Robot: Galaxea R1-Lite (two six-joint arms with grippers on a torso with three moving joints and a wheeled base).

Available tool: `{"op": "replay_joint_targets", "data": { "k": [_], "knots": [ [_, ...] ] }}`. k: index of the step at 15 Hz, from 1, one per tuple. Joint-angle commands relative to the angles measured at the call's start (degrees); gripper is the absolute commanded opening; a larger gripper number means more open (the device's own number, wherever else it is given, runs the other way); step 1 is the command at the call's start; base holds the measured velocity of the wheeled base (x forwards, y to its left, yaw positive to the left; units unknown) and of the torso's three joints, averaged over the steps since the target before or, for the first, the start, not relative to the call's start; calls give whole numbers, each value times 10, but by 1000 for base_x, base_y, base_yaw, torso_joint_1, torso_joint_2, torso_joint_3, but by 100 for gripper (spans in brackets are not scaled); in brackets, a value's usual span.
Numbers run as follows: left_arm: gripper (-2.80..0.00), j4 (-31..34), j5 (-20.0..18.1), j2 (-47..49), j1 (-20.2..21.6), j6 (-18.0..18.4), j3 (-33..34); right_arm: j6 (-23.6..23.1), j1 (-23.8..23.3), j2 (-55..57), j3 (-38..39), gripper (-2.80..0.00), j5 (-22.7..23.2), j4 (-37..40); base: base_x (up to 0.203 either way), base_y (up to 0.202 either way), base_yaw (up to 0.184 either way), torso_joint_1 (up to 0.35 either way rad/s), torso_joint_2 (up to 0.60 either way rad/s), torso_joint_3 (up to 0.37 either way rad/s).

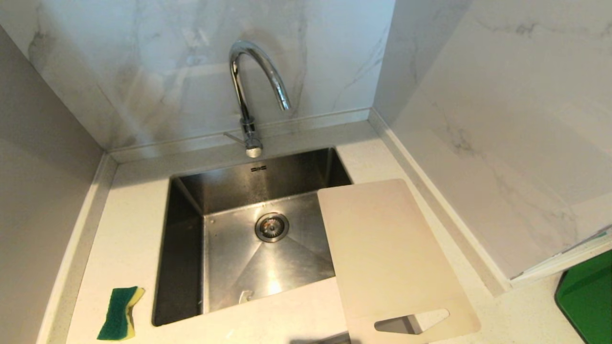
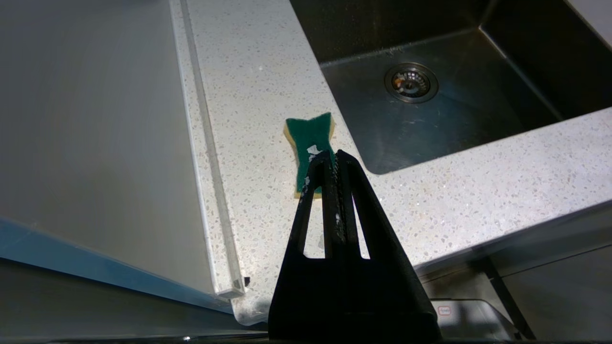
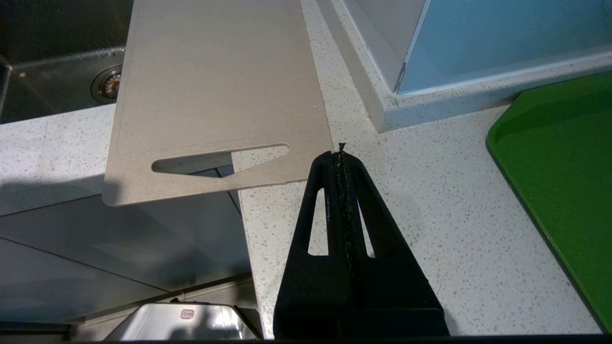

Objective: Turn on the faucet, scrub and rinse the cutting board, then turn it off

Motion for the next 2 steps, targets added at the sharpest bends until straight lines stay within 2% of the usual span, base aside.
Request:
{"op": "replay_joint_targets", "data": {
  "k": [1,2],
  "knots": [
    [-280,-1,0,0,0,-1,0,0,0,0,0,-280,0,0,0,0,0,0,0,0],
    [-280,-2,1,0,0,-2,0,0,0,0,1,-280,0,0,0,0,0,0,0,0]
  ]
}}
